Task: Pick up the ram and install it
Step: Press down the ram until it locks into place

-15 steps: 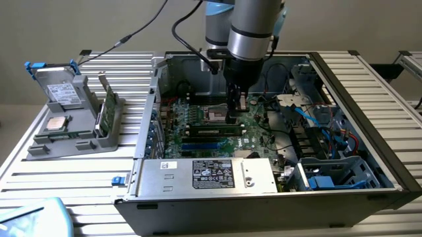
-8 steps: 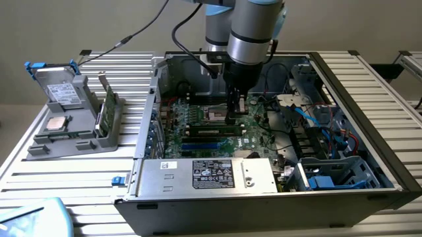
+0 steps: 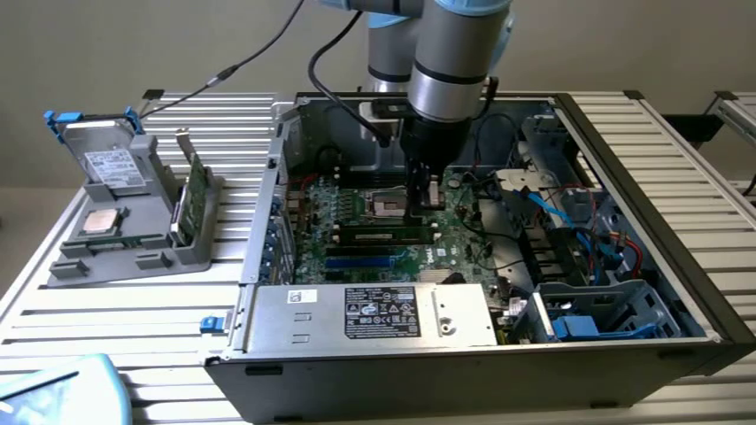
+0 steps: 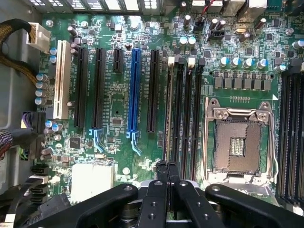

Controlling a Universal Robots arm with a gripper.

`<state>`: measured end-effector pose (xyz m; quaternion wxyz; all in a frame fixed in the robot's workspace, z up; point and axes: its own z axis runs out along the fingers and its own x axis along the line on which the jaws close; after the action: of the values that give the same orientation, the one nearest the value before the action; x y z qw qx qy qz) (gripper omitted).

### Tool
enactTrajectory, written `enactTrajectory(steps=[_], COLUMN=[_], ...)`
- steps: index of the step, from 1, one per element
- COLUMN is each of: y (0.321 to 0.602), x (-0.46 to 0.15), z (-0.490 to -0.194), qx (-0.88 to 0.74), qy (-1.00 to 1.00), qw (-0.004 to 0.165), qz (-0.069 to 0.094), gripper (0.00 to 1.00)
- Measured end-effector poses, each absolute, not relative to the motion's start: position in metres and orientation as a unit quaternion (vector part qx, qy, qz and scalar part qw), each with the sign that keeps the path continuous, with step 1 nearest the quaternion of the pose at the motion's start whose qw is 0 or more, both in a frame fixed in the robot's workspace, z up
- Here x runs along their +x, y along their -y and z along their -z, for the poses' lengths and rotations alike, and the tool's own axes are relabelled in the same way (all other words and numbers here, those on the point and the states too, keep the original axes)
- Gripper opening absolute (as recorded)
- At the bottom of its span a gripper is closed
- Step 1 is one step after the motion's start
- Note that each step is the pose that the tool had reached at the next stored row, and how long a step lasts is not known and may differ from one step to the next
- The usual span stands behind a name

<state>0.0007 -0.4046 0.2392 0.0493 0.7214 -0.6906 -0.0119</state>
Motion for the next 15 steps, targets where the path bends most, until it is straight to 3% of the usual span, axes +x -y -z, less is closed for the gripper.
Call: enactTrajectory(steps=[15], y=[0.4048], x=[0.0036], z=[-0.2287], qx=[0.716], qy=[0.696], qw=[0.049], qz=[0.014], gripper=[0.11])
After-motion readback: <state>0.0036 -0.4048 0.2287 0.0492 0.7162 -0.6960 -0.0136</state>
